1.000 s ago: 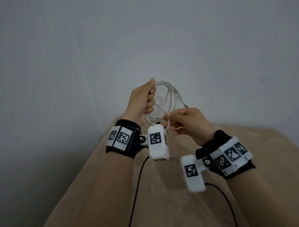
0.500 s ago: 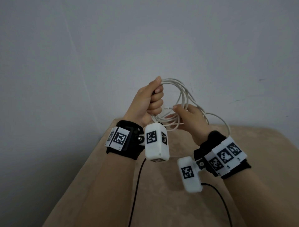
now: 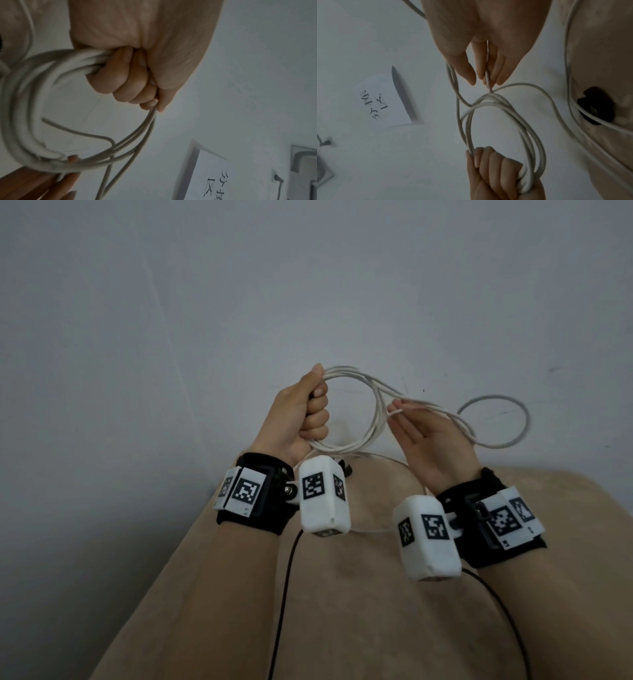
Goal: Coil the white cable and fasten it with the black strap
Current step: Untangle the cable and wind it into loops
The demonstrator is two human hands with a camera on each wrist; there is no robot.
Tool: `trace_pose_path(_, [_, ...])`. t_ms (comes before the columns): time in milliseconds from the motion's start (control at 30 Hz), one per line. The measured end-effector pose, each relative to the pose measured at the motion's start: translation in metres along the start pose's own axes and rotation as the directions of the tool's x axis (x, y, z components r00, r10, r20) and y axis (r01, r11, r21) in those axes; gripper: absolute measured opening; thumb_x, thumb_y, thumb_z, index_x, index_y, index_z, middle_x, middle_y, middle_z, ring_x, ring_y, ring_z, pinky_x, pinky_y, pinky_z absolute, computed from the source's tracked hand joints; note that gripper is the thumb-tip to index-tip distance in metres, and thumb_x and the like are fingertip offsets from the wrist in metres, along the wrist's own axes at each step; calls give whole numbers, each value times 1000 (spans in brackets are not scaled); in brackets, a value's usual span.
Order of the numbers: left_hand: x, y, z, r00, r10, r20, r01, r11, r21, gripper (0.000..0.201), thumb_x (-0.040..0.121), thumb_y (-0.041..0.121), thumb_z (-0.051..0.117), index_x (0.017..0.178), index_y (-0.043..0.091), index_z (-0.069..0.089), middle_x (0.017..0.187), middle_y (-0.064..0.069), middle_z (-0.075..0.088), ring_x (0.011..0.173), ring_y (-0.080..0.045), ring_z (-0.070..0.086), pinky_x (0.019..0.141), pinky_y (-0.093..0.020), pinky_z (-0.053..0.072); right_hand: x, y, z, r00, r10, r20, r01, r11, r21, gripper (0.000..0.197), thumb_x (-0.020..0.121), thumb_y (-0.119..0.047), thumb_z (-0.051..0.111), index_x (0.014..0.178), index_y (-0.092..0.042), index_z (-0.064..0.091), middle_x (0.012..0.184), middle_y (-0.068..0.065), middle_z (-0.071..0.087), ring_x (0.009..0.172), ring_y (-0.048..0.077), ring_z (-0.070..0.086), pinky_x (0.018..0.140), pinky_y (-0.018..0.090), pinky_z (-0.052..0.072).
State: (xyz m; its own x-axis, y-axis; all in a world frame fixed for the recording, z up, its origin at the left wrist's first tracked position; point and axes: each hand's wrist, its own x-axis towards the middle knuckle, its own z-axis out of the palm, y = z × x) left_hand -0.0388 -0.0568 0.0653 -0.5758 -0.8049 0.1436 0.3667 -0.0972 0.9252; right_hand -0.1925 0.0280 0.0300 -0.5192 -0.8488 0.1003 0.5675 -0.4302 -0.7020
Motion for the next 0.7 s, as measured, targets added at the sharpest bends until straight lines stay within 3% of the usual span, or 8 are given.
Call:
trace_pose_path(100, [1,0,0,999,1,-41,-2,1000,-24,40,99,37,45,65,20,36,45,11,20,33,-2,14,30,-15,12,3,1,-4,997,-79,-20,79,997,14,14,94,3,48,95,-2,62,88,7,68,86,15,67,88,27,55])
trace_pose_path(200, [2,-1,1,998,0,-67,-3,999,-41,40,99,37,46,65,19,36,45,11,20,33,-2,14,30,-16,13,5,1,-8,992,-127,-23,128,992,18,16,93,5,49,95,-3,63,80,4,70,78,12,69,78,23,57])
trace_pose_path(433, [5,-3,0,991,-27,-128,29,999,20,39,98,37,48,65,20,36,45,11,20,33,-3,14,29,-16,13,7,2,-11,991,-125,53,133,974,-186,14,93,-1,52,86,-11,59,78,1,70,77,10,67,69,22,53])
trace_pose_path(533, [5,-4,-2,988,-45,-147,51,998,40,39,98,36,48,65,19,37,44,11,20,32,-3,15,29,-16,13,7,-1,-12,989,-97,107,117,974,-192,8,92,-1,52,99,-6,54,82,5,70,76,12,67,66,22,51])
trace_pose_path(700, [5,-5,-1,981,-57,-188,70,996,60,39,98,35,50,64,19,38,44,11,21,32,-4,15,30,-16,14,3,-4,-11,986,-56,155,109,927,-359,21,95,-1,48,94,-14,64,76,-1,69,72,8,64,64,18,50])
